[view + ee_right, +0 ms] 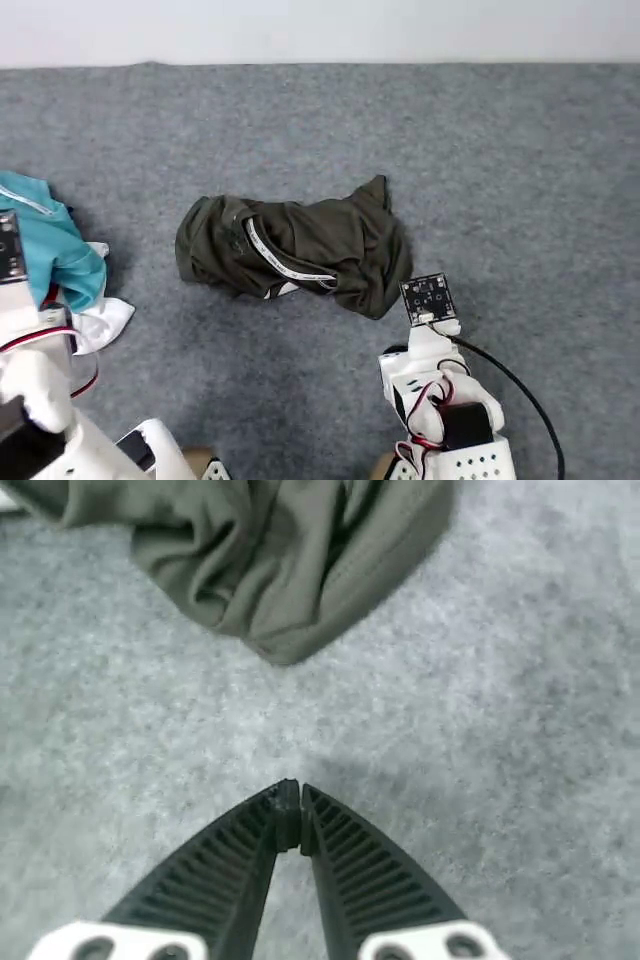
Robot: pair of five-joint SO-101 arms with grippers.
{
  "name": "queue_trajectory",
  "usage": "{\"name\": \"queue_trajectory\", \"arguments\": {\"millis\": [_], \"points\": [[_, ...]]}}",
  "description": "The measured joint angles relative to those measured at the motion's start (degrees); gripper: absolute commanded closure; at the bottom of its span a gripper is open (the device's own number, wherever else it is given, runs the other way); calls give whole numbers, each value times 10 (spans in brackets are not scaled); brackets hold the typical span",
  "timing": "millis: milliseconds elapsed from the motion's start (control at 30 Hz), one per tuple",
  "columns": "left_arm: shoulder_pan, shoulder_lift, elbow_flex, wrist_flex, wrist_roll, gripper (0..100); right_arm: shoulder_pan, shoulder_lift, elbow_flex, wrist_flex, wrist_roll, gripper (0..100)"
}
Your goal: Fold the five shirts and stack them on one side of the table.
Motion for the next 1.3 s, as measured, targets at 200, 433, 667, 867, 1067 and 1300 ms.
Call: {"name": "queue_trajectory", "arguments": {"millis": [200,433,667,867,1067,1300], "points": [[28,1,41,0,7,894,46,0,-81,-132,0,991],[91,4,80,-6,7,942,58,27,-171,-113,23,991],[269,7,101,-62,40,939,168,176,-324,-33,24,991],[425,110,104,-110,106,938,273,336,-440,3,24,991],[574,234,46,-135,113,878,346,384,-497,56,25,991],[653,409,-59,-135,113,793,427,384,-497,68,25,991]]}}
